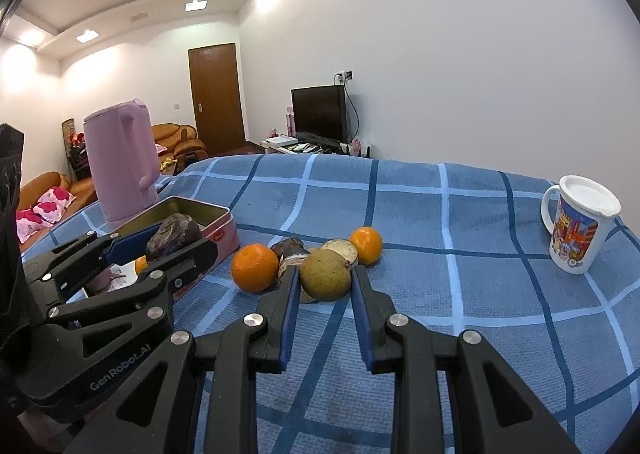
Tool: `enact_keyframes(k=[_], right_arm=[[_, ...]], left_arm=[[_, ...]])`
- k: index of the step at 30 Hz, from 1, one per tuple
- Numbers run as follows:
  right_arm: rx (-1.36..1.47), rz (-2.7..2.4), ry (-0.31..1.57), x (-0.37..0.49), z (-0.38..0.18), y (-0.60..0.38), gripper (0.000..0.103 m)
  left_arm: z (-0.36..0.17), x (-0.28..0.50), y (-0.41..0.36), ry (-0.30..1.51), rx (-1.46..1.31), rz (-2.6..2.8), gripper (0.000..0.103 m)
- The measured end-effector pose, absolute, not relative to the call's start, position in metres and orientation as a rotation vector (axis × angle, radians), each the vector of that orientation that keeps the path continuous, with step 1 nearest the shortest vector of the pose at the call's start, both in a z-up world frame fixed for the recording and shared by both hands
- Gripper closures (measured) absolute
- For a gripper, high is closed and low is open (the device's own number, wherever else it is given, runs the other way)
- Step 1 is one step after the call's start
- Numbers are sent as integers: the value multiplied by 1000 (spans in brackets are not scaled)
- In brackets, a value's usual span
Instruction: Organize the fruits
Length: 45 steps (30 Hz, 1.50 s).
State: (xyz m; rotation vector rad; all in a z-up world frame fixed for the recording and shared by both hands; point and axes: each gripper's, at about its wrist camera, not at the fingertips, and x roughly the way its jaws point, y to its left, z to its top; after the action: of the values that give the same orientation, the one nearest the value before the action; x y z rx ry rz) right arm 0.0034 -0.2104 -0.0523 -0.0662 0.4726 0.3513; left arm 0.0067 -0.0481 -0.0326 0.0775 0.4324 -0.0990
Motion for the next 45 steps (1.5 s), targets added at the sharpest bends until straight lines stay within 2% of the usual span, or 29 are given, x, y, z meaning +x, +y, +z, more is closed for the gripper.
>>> enact_keyframes(k=[11, 45], right_arm=[[-94, 365, 413, -11, -48, -206, 75], [-186, 334, 467, -6, -52, -186, 75]], left_arm=[[-30, 0, -45, 400, 72, -95, 58], [-36, 6, -30, 475, 22, -93, 59]])
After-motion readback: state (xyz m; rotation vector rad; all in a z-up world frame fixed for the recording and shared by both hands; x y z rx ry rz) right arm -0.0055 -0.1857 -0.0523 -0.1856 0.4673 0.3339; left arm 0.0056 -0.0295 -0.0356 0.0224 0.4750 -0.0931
